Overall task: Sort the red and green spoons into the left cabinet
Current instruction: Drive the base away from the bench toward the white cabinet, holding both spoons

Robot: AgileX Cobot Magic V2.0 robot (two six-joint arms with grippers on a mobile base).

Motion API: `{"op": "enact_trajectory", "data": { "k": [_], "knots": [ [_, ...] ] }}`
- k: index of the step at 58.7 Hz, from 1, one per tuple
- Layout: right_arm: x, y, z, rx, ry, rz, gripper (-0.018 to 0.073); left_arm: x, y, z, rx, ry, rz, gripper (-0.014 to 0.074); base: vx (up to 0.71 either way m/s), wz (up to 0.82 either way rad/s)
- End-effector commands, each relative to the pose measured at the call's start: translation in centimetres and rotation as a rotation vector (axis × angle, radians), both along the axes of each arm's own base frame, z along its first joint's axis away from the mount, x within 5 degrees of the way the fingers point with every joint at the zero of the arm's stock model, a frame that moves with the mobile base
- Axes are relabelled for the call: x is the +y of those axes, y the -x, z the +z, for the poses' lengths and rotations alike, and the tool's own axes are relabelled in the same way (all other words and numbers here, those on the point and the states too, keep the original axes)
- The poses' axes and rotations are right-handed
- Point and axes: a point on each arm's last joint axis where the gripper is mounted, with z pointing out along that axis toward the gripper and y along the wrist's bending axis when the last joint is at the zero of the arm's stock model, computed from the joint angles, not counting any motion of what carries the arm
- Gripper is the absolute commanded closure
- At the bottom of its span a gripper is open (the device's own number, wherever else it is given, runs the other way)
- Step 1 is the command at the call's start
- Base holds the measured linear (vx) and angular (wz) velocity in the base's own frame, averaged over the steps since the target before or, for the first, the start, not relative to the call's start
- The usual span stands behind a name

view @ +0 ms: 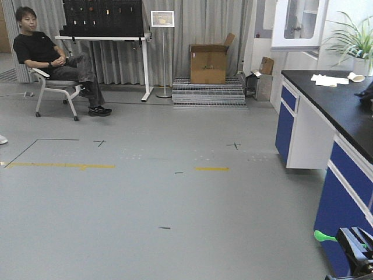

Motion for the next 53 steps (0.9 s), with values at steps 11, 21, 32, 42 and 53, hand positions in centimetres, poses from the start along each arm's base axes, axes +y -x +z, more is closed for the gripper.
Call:
{"op": "enact_trajectory", "data": {
  "k": [11, 21, 32, 42, 53],
  "knots": [
    [0.02, -0.10, 1.74, -0.124, -0.005, 0.002, 0.0567, -0.29, -0.20, 1.53, -0.086, 0.000, -0.031, 0.0600, 0.61, 0.04],
    [0.02, -0.10, 1.74, -0.124, -0.005, 0.002, 0.0567, -0.28, -0.18, 1.54, -0.086, 0.000, -0.031, 0.0600, 0.64, 0.01],
    [0.02, -0.10, 1.74, -0.124, -0.005, 0.002, 0.0567, -0.27, -0.15, 1.54, -0.085, 0.000, -0.030, 0.0600, 0.65, -0.01],
    [0.02, -0.10, 1.74, -0.124, -0.005, 0.002, 0.0567, -0.27, -0.16, 1.54, -0.085, 0.001, -0.030, 0.0600, 0.68, -0.03],
    [0.02, -0.10, 1.74, -0.124, -0.005, 0.002, 0.0567, -0.28, -0.19, 1.52, -0.084, 0.000, -0.030, 0.0600, 0.69, -0.05]
  ]
}}
